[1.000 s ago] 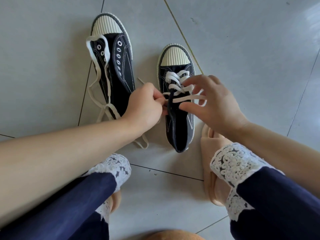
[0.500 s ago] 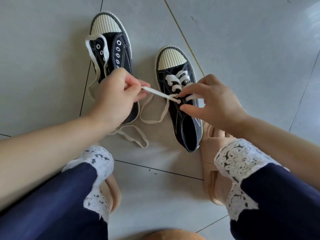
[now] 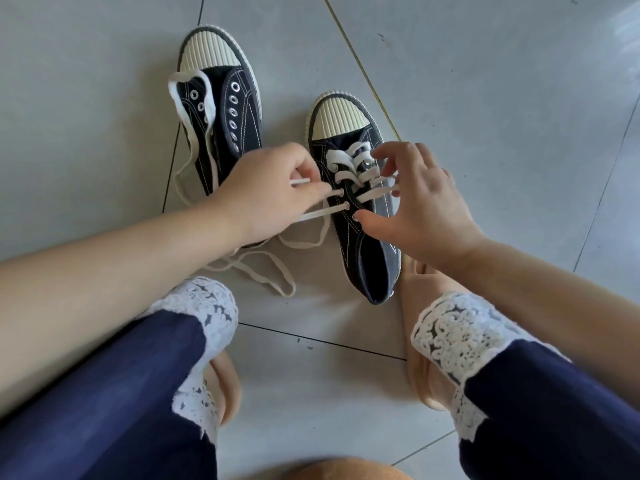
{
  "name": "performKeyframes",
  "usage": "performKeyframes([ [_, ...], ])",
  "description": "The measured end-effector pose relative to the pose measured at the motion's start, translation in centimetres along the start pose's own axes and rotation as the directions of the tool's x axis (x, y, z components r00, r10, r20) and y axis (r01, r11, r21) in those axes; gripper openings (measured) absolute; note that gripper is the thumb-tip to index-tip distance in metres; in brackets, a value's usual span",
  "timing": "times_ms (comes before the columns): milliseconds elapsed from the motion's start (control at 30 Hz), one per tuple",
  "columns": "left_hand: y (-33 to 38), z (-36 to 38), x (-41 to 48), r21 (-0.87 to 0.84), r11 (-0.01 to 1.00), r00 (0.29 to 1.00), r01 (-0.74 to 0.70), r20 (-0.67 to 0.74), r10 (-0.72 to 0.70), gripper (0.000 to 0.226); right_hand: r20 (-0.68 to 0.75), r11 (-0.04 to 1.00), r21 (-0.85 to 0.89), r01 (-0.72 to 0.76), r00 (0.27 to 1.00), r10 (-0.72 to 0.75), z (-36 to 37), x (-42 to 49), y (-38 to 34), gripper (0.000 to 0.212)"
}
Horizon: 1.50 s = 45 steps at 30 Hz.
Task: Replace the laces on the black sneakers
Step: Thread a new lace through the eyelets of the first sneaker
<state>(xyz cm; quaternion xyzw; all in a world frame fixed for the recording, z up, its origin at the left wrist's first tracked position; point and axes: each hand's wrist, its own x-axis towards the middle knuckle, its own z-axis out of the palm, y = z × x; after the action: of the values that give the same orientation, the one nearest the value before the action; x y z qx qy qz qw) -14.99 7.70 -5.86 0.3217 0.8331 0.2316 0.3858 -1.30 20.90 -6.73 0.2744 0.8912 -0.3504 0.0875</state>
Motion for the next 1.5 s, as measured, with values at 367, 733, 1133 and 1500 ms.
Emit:
performKeyframes([
  [367, -0.2, 0.5, -0.6, -0.102, 0.995, 0.989, 0.008, 0.150, 0.007, 0.015, 0.001, 0.987, 0.119, -0.107, 0.994, 0.107, 0.8, -0.2, 1.0, 0.068],
  [733, 0.5, 0.9, 0.0, -0.099, 0.989, 0.965, 0.110, 0.250, -0.082, 0.012, 0.032, 0.969, 0.239, -0.055, 0.998, 0.049, 0.6, -0.4, 0.9, 0.053],
  [1133, 0.8, 2.4, 0.8, -0.005, 0.998, 0.983, 0.057, 0.177, -0.055, 0.011, 0.292, 0.499, 0.726, -0.474, 0.869, 0.400, -0.4, 1.2, 0.8, 0.007],
  [1500, 0.5, 2.7, 0.5, -0.082, 0.991, 0.986, 0.106, 0.135, -0.094, 0.019, 0.384, 0.533, 0.712, -0.457, 0.889, 0.249, -0.9, 0.8, 1.9, 0.028],
])
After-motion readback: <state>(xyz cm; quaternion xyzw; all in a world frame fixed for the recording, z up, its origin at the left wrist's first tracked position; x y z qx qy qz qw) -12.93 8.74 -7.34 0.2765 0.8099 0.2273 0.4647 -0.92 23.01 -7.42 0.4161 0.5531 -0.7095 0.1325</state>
